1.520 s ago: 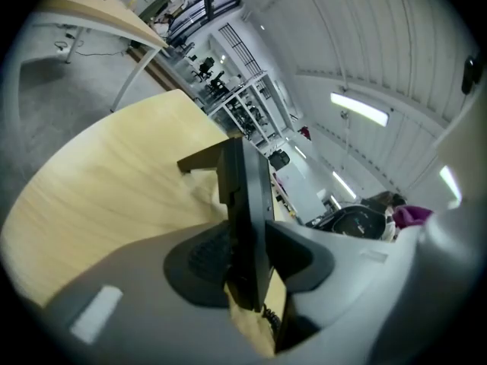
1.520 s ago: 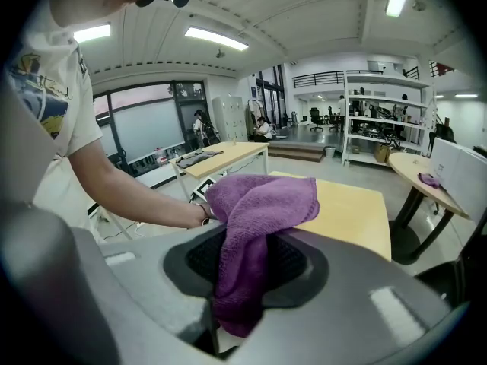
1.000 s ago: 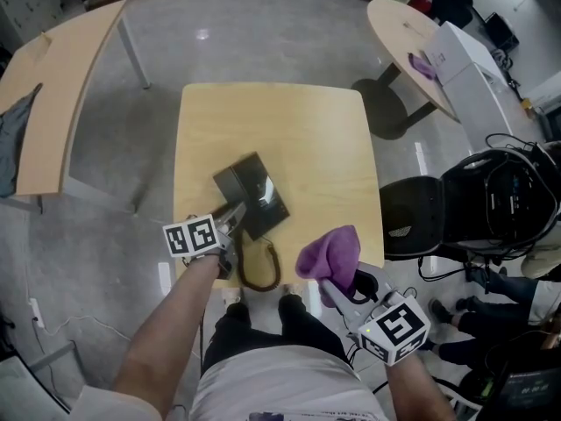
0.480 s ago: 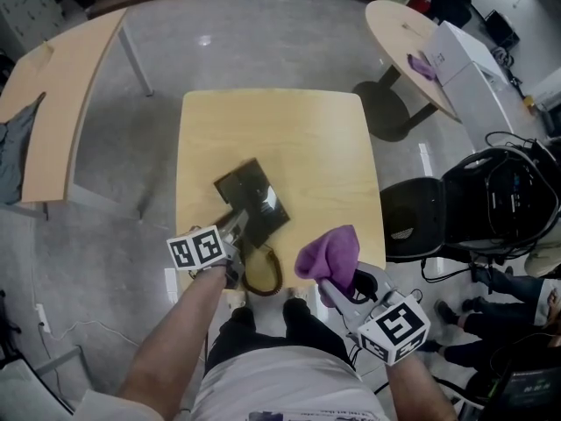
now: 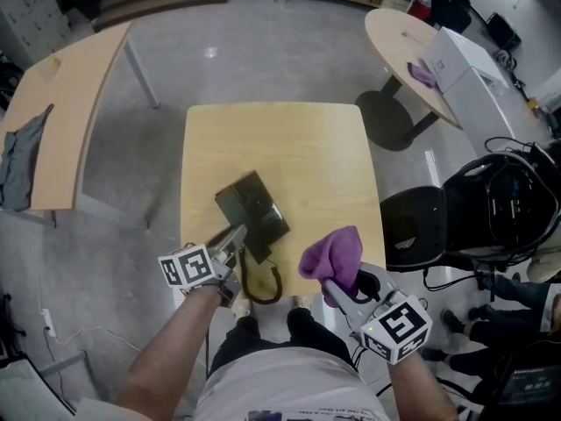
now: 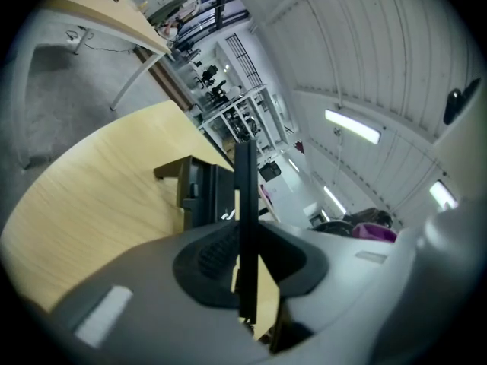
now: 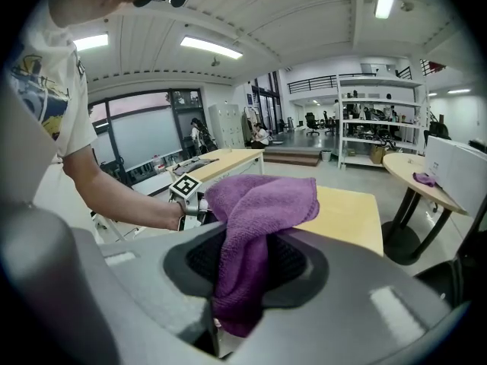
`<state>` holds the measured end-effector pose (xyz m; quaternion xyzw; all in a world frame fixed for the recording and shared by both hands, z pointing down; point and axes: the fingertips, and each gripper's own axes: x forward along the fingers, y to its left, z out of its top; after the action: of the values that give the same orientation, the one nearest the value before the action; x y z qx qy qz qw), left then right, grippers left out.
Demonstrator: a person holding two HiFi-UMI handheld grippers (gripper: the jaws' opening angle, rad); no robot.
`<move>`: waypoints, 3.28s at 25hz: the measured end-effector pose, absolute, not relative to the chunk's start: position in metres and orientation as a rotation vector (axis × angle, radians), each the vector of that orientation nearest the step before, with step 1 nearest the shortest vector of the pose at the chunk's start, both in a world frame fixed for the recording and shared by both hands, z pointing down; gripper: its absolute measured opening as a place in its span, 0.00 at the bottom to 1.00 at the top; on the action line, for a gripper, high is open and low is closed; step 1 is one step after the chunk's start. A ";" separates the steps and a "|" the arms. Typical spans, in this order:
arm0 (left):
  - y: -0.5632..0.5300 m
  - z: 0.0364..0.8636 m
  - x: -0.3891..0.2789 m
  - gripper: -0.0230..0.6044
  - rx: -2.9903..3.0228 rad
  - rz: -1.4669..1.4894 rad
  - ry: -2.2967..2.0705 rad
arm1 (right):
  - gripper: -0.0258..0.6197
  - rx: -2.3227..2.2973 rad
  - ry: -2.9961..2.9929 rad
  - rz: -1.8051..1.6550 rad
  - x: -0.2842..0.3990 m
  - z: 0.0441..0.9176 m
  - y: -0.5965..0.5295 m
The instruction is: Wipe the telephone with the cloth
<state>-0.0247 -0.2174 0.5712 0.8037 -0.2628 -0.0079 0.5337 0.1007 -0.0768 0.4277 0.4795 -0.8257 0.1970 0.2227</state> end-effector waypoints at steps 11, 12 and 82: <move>-0.200 0.436 -0.014 0.17 2.028 -0.177 -0.515 | 0.22 1.288 -2.404 0.439 0.109 0.388 -0.116; -0.198 0.425 -0.012 0.17 2.041 -0.189 -0.516 | 0.22 1.284 -2.420 0.423 0.110 0.383 -0.121; -0.170 0.379 -0.014 0.17 2.151 -0.267 -0.506 | 0.22 0.965 -2.545 0.157 -0.011 0.306 -0.172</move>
<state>-0.0139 -0.1698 0.3794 0.8669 -0.2037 -0.1077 0.4420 -0.0107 -0.1717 0.3064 0.3463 -0.9134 0.0565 0.2063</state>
